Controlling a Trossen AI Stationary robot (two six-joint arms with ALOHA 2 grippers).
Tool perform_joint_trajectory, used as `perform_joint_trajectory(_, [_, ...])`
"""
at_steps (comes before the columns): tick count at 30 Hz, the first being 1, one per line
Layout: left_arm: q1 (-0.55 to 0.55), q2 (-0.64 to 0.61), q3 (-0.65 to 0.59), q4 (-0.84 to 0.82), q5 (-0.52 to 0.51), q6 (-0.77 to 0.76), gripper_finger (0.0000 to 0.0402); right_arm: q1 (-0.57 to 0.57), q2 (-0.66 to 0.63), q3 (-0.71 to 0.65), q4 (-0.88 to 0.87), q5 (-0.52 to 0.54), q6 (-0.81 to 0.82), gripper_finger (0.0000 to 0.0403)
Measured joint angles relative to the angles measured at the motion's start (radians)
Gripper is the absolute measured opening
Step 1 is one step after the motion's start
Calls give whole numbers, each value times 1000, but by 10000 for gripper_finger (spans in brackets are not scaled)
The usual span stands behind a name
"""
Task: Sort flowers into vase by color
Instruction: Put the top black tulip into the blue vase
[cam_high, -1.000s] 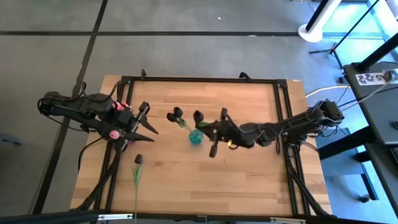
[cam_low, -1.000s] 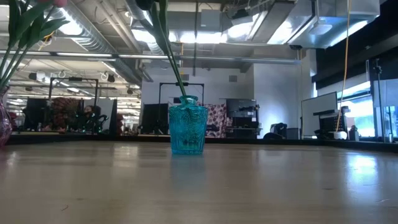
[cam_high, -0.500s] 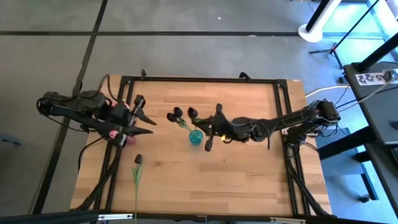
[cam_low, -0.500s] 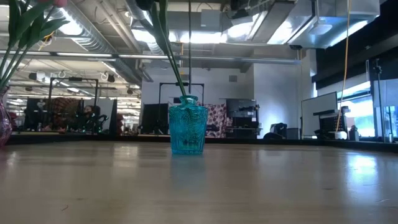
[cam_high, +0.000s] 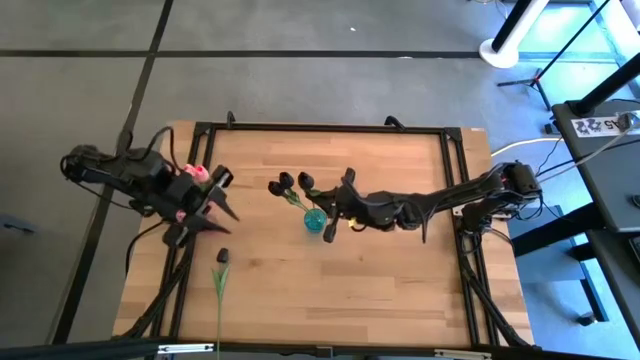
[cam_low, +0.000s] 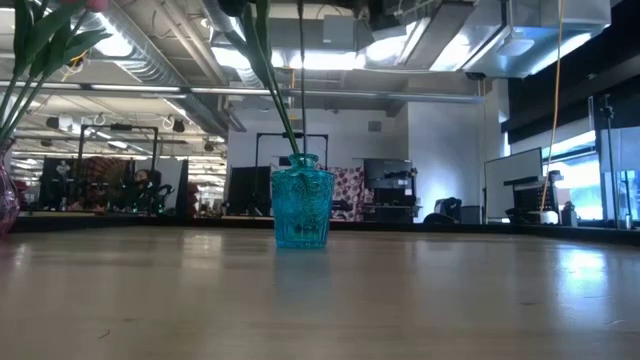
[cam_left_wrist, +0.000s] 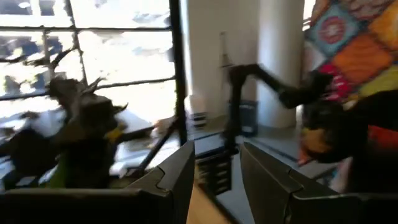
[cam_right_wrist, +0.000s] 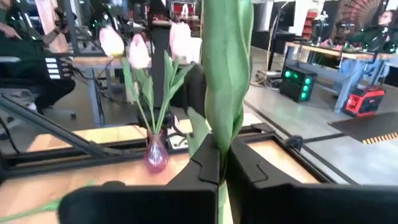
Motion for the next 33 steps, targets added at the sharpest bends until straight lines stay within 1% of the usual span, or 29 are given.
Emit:
perform_joint_trajectory(2, [-24,-1,2,14,-14,1,125,0,12,0,6,24,1,7])
perform_joint_trajectory(5, [-41,0,27,-9,-44,7,125,0,22,0,8,51,7,8])
perform_joint_trajectory(7, [-53,1,60,-59,-44,13,125,0,42,1,15,59,22,8])
perform_joint_trajectory(9, [-62,11,98,-120,-48,12,125,0,62,0,8,92,61,9])
perform_joint_trajectory(13, [-74,40,188,-315,-65,10,125,4,78,0,-36,226,236,21])
perform_joint_trajectory(15, [-74,55,231,-400,-105,26,125,17,78,0,-68,295,306,26])
perform_joint_trajectory(18, [-74,71,296,-500,-181,28,125,44,78,0,-105,399,342,31])
perform_joint_trajectory(20, [-73,82,334,-569,-187,27,125,55,77,0,-143,410,370,39])
perform_joint_trajectory(21, [-73,90,351,-590,-182,24,125,57,77,0,-166,400,383,47])
perform_joint_trajectory(23, [-76,111,380,-599,-136,21,125,56,77,0,-198,387,406,69])
perform_joint_trajectory(25, [-86,135,403,-607,-69,20,125,55,77,3,-218,369,417,101])
perform_joint_trajectory(27, [-96,164,430,-620,-29,2,125,54,68,6,-242,352,414,138])
perform_joint_trajectory(30, [-115,204,478,-697,-23,-58,125,65,39,24,-249,344,369,196])
perform_joint_trajectory(33, [-153,236,509,-767,-54,-123,125,83,11,51,-274,357,318,247])
